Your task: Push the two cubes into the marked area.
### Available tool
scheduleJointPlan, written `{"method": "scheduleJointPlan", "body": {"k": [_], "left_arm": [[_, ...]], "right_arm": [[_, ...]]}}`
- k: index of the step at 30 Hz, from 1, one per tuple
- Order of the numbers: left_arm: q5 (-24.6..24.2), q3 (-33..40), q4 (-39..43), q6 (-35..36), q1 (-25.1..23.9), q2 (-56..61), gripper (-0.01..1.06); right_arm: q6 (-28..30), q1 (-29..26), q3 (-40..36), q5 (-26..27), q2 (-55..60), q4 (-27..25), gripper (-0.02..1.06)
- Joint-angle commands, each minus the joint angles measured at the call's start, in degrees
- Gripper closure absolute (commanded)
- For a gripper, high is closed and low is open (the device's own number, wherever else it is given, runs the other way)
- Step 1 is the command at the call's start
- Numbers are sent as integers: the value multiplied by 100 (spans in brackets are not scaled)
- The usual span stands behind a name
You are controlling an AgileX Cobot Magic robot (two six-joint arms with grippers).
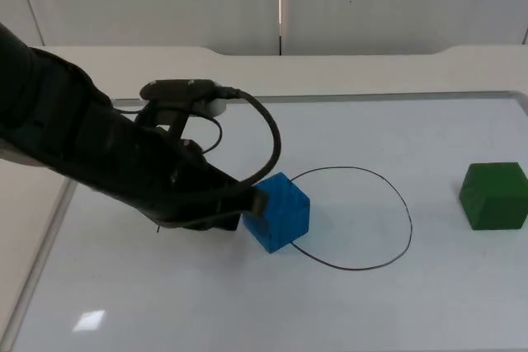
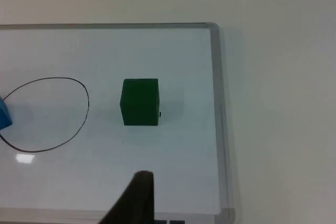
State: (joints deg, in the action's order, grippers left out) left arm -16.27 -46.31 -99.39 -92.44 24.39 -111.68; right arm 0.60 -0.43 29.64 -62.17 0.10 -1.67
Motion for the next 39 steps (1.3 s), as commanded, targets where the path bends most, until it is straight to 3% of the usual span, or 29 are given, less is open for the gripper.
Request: {"method": "scheduleJointPlan", "body": {"k": [1,11,16,39], "left_arm": [[104,-37,-56,1,36,-22,105],[126,-171,-56,1,36,-22,105],[-293,-245,-56,1,39,-22,105],[-91,-416,-56,1,302,-35,105]], "right_arm": [[28,-33,-18,42,-10,0,-1],[28,-33,-18,42,-10,0,-1],[28,-33,-18,42,-10,0,-1],[28,-33,-18,42,-10,10,-1]]}}
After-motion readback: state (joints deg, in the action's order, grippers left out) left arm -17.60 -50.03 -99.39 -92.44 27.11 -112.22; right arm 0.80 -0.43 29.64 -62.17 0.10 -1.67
